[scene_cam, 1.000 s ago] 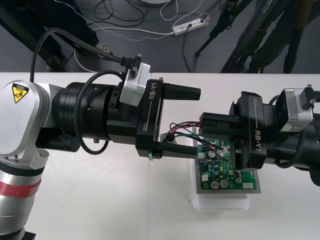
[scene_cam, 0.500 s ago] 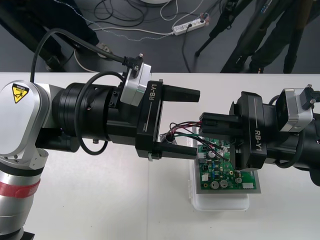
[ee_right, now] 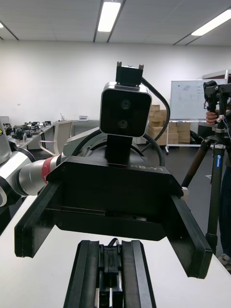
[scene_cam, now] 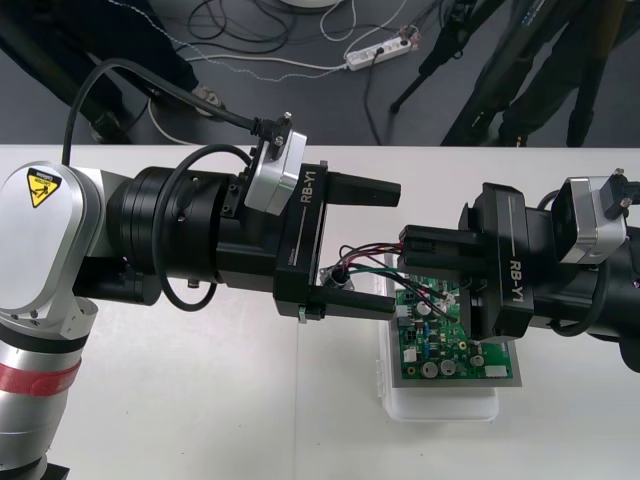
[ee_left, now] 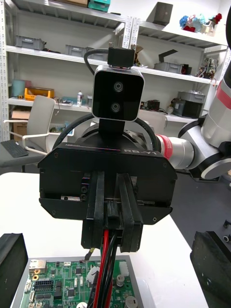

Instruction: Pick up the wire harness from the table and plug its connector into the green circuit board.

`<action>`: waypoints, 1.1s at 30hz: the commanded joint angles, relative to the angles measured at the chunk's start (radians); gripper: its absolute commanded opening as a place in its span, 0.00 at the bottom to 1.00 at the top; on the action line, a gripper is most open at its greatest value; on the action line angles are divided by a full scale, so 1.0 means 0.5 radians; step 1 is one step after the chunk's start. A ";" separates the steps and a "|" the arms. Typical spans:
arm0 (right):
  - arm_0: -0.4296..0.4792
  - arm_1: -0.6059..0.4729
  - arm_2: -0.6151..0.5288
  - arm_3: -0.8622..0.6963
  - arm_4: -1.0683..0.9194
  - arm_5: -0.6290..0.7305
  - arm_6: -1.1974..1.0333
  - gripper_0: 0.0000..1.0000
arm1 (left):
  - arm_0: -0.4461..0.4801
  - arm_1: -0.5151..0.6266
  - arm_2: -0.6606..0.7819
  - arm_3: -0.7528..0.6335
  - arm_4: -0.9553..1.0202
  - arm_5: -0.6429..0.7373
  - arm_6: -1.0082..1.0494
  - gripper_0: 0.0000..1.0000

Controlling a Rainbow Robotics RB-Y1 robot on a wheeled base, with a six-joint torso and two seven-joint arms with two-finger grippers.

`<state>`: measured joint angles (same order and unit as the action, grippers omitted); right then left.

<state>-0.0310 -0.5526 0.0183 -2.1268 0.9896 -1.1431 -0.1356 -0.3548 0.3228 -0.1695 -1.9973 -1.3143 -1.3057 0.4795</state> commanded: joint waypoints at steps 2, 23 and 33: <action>0.022 0.022 0.034 -0.085 -0.034 0.013 0.023 0.00 | -0.005 0.045 -0.041 -0.018 -0.007 0.083 0.044 0.76; 0.025 0.022 0.034 -0.088 -0.056 0.010 0.032 0.00 | -0.005 0.008 -0.041 -0.018 0.030 0.090 0.007 0.00; 0.025 0.022 0.034 -0.088 -0.056 -0.012 0.020 0.00 | -0.002 0.002 -0.041 -0.018 0.052 0.090 -0.029 0.00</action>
<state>-0.0300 -0.5526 0.0183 -2.1291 0.9806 -1.1391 -0.1356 -0.3544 0.3229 -0.1697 -1.9973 -1.3080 -1.3059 0.4793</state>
